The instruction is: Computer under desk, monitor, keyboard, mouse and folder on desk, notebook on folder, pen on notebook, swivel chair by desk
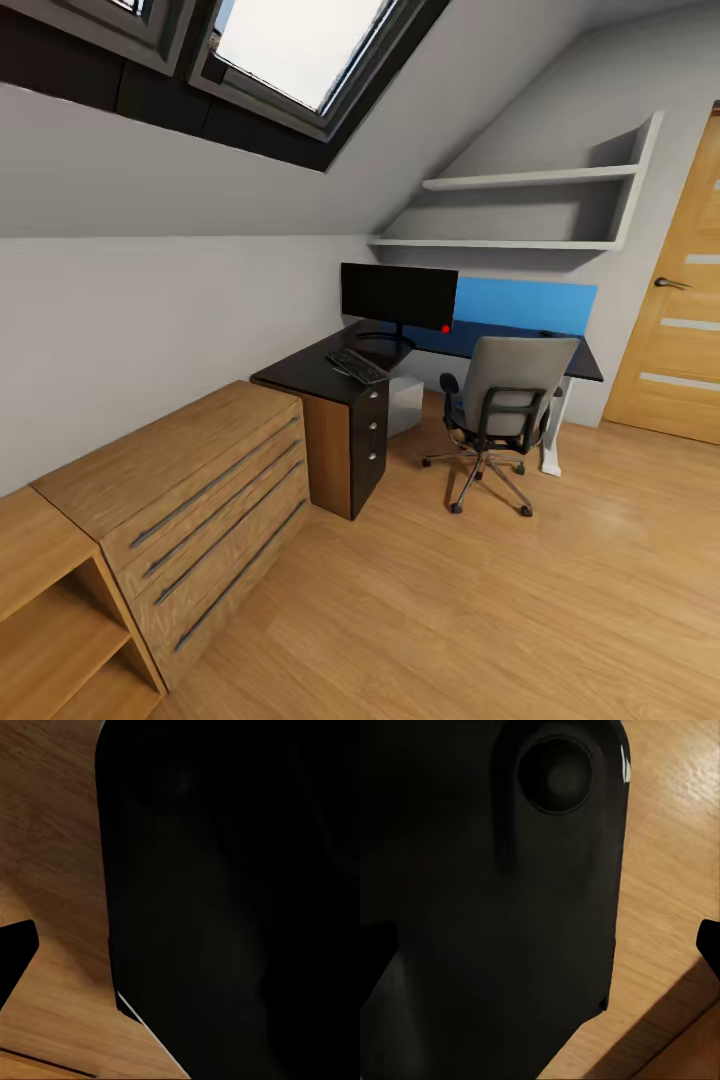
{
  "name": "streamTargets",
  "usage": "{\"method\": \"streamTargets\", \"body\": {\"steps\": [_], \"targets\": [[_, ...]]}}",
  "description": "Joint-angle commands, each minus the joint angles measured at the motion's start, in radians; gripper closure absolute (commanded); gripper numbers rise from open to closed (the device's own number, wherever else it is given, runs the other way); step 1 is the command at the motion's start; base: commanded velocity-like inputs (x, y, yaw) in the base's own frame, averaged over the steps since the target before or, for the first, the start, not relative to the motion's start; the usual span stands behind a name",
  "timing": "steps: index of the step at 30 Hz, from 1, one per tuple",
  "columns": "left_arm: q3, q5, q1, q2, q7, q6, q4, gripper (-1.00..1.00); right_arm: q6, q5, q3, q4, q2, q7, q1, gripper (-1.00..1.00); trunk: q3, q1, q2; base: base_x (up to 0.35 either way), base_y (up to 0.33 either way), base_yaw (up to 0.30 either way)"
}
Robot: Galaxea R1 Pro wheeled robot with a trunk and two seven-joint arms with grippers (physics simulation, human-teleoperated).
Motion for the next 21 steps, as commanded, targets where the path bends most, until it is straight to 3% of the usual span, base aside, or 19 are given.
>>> {"method": "streamTargets", "body": {"steps": [1,3,10,21], "targets": [[0.006,0.006,0.001,-0.006,0.000,-0.006,-0.006,-1.00,-0.006,0.006,0.006,-0.006,0.006,0.001,0.001,-1.00,0.003,-0.004,0.007,0.000,0.000,0.000],[0.002,0.005,0.001,-0.017,0.001,-0.017,-0.017,-1.00,-0.017,0.003,0.006,-0.002,0.016,0.001,0.001,-1.00,0.009,-0.011,0.021,0.000,0.000,0.000],[-0.015,-0.013,0.001,-0.056,0.003,0.013,-0.026,-1.00,0.011,-0.004,-0.004,0.000,0.013,-0.001,0.001,-1.00,0.031,-0.038,0.070,0.000,0.000,0.000],[-0.015,-0.014,0.001,-0.058,0.005,0.014,-0.025,-1.00,0.014,-0.003,-0.004,0.000,0.012,-0.002,0.001,-1.00,0.065,-0.080,0.147,0.000,0.000,-0.004]]}}
